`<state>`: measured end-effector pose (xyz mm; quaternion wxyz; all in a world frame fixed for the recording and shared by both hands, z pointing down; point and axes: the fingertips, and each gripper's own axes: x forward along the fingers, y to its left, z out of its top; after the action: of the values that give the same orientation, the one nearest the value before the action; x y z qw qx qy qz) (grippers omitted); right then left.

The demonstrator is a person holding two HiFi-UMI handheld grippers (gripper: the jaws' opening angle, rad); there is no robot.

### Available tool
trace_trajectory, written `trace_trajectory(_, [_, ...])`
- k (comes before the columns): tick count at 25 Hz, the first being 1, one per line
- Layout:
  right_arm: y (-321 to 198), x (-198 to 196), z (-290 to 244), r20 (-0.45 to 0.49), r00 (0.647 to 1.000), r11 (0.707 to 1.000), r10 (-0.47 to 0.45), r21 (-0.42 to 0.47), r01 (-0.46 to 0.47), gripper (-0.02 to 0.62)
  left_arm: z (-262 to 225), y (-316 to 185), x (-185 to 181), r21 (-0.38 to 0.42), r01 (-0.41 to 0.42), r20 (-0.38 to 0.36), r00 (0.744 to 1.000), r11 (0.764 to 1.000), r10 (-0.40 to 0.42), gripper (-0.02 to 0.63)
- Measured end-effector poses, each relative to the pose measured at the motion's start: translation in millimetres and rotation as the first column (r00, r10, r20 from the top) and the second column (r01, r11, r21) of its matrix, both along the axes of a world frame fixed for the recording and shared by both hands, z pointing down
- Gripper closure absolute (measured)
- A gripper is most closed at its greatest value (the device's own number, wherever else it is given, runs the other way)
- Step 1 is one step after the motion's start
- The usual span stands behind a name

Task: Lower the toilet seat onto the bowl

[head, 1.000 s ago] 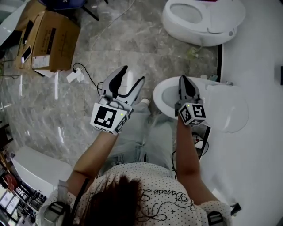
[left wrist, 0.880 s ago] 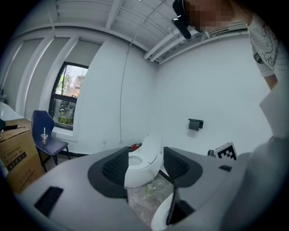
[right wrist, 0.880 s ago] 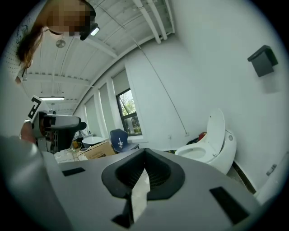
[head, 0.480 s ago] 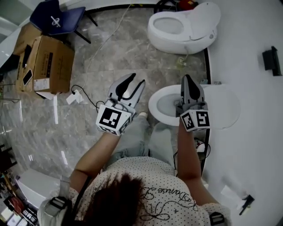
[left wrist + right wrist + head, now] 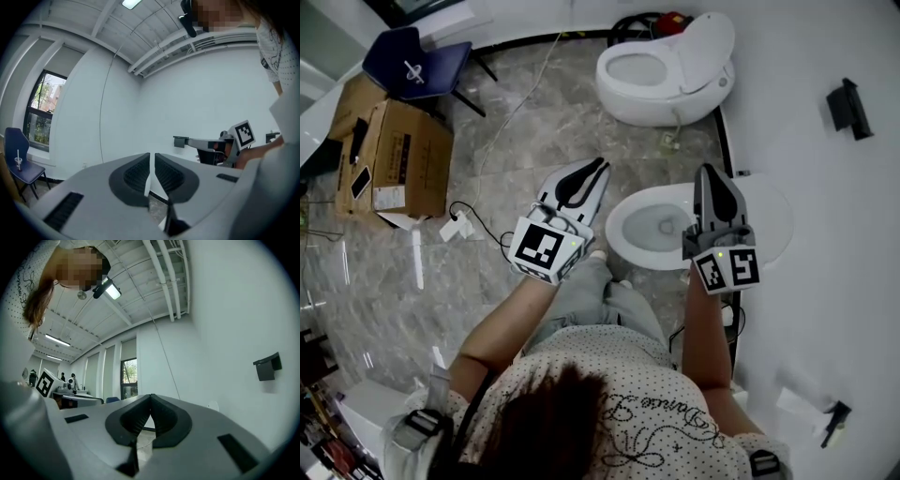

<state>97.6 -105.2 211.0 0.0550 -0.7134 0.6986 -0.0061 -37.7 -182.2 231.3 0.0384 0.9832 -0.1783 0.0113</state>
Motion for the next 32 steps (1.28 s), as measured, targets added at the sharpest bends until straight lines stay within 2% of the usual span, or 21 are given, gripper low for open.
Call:
trace_trajectory(6, [42.7, 7.1, -12.5, 0.003, 1.0, 1.0, -0.004, -0.001, 0.004, 0.584, -13.6, 39.1, 12.5, 0.018, -0.022, -0.011, 1.0, 1.0, 0.023, 0.589])
trace_trajectory(12, [110.6, 22.4, -25.0, -0.009, 1.0, 1.0, 0.003, 0.012, -0.003, 0.584, -17.3, 105.3, 31.1, 0.042, -0.04, 0.003, 0.999, 0.998, 0.04, 0.6])
trace_trajectory(25, [113.9, 13.4, -16.4, -0.048, 0.999, 0.997, 0.024, -0.07, -0.028, 0.584, -19.3, 112.8, 38.0, 0.044, -0.059, 0.007, 0.998, 0.997, 0.058, 0.6])
trace_trajectory(32, [149.7, 32.3, -14.7, -0.072, 0.996, 0.995, 0.056, -0.074, -0.062, 0.586, -24.3, 144.7, 53.9, 0.066, -0.07, 0.003, 0.998, 0.995, 0.07, 0.6])
